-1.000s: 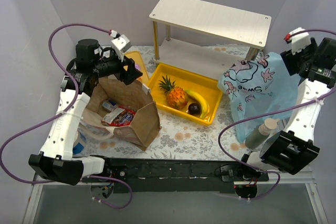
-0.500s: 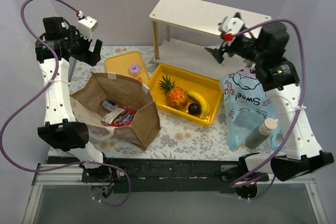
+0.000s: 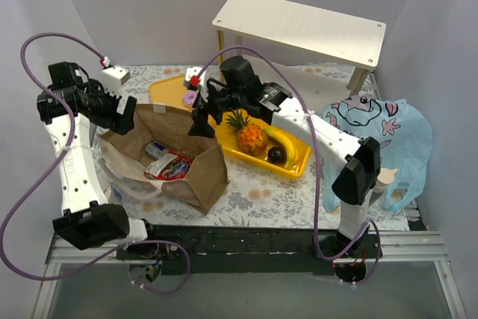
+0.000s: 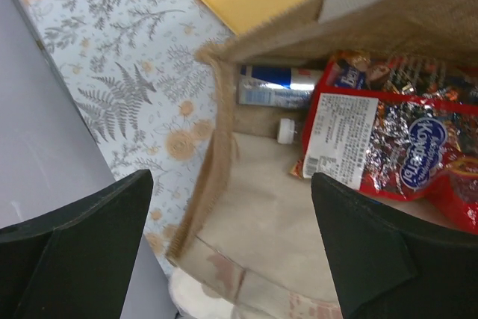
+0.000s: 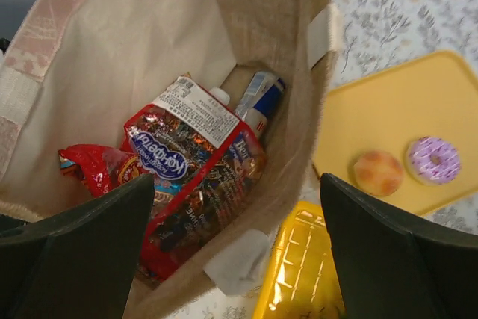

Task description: Untie the knot of the grocery bags and take out the mixed food

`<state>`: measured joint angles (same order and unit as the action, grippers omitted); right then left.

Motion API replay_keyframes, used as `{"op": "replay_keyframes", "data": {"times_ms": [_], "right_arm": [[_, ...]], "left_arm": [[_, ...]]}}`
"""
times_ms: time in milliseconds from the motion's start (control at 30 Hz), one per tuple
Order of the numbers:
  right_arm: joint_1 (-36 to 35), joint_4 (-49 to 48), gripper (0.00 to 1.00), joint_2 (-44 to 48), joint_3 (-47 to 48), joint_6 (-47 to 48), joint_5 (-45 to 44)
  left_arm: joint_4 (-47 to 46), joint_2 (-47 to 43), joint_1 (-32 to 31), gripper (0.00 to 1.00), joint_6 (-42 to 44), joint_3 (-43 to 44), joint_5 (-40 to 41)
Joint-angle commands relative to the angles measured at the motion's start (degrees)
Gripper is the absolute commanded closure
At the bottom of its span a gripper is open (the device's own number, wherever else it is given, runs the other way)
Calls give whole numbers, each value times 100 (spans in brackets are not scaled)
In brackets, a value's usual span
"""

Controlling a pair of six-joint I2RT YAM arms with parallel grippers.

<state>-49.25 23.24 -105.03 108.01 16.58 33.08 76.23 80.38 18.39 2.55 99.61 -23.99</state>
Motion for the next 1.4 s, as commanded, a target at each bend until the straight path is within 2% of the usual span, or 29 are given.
{"op": "replay_keyframes", "data": {"times_ms": [0, 67, 167, 233, 300, 333, 400, 433, 633, 667, 700, 733, 767, 800, 833, 867, 967, 1167, 1367], "right_arm": [[-277, 662, 2, -428, 836, -357, -793], [-278, 786, 3, -518, 758, -454, -1013], [-278, 1101, 14, -658, 634, -208, -953], [-278, 1191, 26, -624, 468, 2, -769], [-278, 1252, 33, -484, 292, 328, -558], [-278, 1244, 33, -431, 108, 389, -522], [-278, 1279, 31, -264, -16, 644, -399], [-269, 1305, 30, -220, -77, 741, -355], [-260, 1385, 29, 52, -341, 1339, -574], [-243, 1332, 25, 97, -307, 1374, -496], [-164, 1314, 22, 141, -219, 1514, -304], [-111, 1514, 20, 185, 129, 1776, 490], [-50, 1812, 17, 220, 316, 2170, 950], [12, 2015, 15, 281, 431, 3053, 1311], [4, 2052, 13, 473, 414, 3279, 1576], [-5, 2000, 7, 571, 275, 3464, 1666], [-14, 1894, 4, 730, 212, 3905, 1816], [-198, 2798, 4, 54, 1064, 4081, 2176], [-550, 3448, 4, -622, 1353, 4581, 2124]], "left_arm": [[296, -496, -2, 12, -17, -643, 166], [279, -637, 6, 14, -9, -1083, 438], [279, -716, 6, 24, 0, -1663, 877], [296, -830, -2, 46, 175, -1857, 983], [296, -953, -2, 61, 237, -2033, 1028], [314, -1006, 6, 77, 255, -2077, 1002], [323, -1155, 6, 97, 439, -2235, 896], [323, -1304, 6, 100, 535, -2305, 870], [340, -1446, -46, 100, 528, -2544, 703], [340, -1446, -107, 100, 493, -2526, 616], [340, -1437, -143, 100, 458, -2500, 580], [340, -1385, -169, 100, 422, -2508, 562], [340, -1332, -222, 100, 405, -2526, 536], [323, -1314, -257, 100, 361, -2561, 492], [314, -1288, -283, 100, 352, -2570, 457], [314, -1227, -353, 100, 334, -2570, 404], [297, -1025, -442, 100, 194, -2439, 255], [296, -436, -433, 100, -219, -1665, -255], [305, -417, -442, 100, -439, -1576, -343]]}}
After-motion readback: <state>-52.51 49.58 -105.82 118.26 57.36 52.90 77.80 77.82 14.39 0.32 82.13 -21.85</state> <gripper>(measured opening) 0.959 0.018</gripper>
